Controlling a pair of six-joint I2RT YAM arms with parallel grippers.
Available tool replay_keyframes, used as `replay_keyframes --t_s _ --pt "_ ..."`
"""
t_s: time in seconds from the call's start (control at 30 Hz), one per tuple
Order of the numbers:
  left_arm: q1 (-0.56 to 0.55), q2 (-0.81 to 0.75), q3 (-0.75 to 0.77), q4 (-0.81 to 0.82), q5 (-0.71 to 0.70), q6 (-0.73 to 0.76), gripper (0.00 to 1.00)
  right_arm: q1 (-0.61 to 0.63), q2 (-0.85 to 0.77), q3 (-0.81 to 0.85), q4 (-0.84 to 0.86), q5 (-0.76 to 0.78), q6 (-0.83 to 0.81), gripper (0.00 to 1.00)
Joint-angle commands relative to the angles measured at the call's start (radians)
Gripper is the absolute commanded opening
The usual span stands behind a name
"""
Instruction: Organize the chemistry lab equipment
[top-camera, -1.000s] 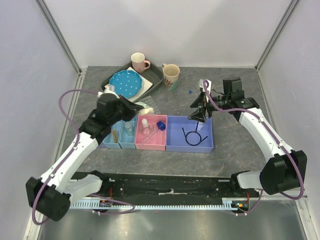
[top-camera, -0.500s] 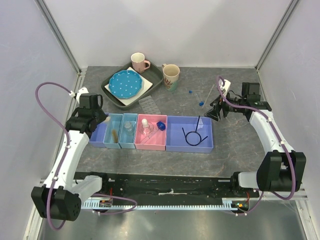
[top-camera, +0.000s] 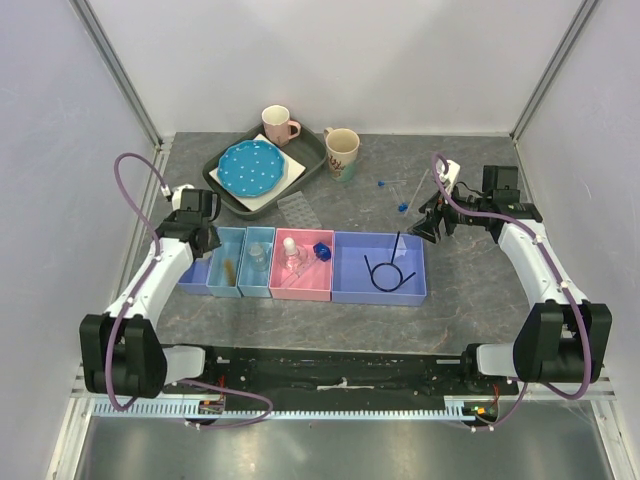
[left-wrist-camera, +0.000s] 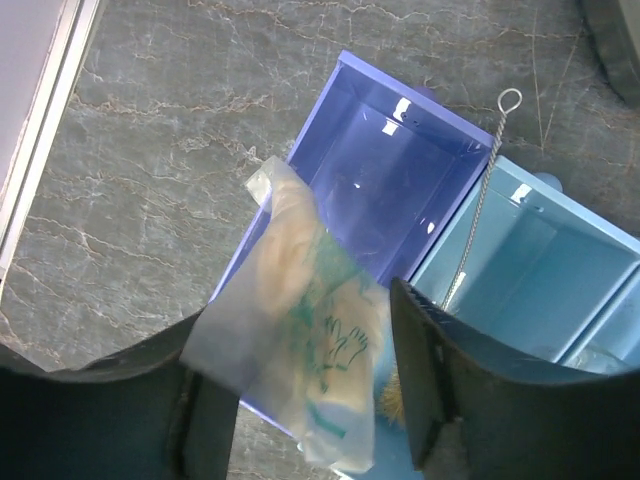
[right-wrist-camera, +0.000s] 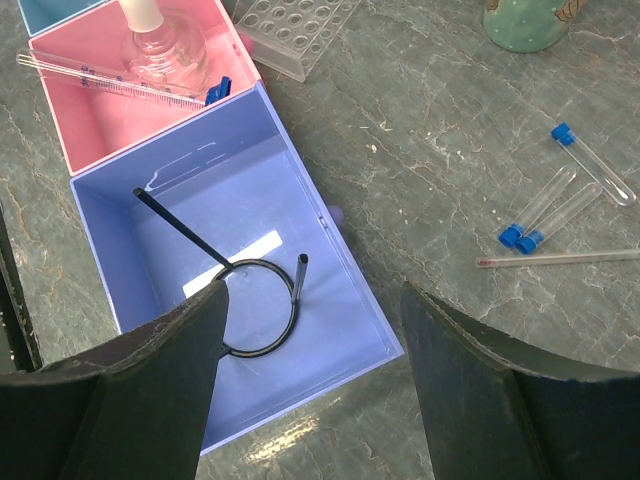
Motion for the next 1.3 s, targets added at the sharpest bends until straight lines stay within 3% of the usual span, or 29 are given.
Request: replay_keyframes --t_s 0.0,0.03,0.1,0.33,0.4,0.67,0.9,1.1,1.27 --pt "0.006 0.025 0.015 0.045 -0.046 0.011 0.7 -0.002 0.007 -0.005 0.013 -0.036 -0.031 0.77" --pt "0.006 0.02 0.021 0.029 -0.046 -0.001 0.76 0.0 0.007 -0.005 0.013 -0.036 -0.031 0.77" --pt "0.006 -0.009 0.039 0.015 -0.042 -0.014 0.78 -0.002 0.005 -0.005 0.013 -0.036 -0.032 0.77" --pt "0.006 -0.165 0.07 -0.024 0.001 -0.032 0.76 -0.003 0.015 -0.011 0.012 -0.039 -0.032 0.77" --pt "0.006 -0.191 0.066 -0.042 0.004 -0.034 0.67 -0.006 0.015 -0.01 0.015 -0.044 -0.029 0.77" --pt "0.006 -0.184 0.02 -0.079 0.032 -0.049 0.62 -0.019 0.027 -0.011 0.013 -0.068 -0.023 0.77" --pt "0.006 -0.055 0.003 -0.051 0.033 -0.064 0.33 -0.026 0.025 -0.011 0.013 -0.068 -0.025 0.77" --pt "0.008 0.06 -0.019 -0.045 0.055 -0.086 0.28 -0.028 0.019 -0.011 0.012 -0.068 -0.029 0.77" --pt "0.008 0.034 -0.013 -0.041 0.079 -0.086 0.25 -0.031 0.018 -0.011 0.01 -0.067 -0.034 0.77"
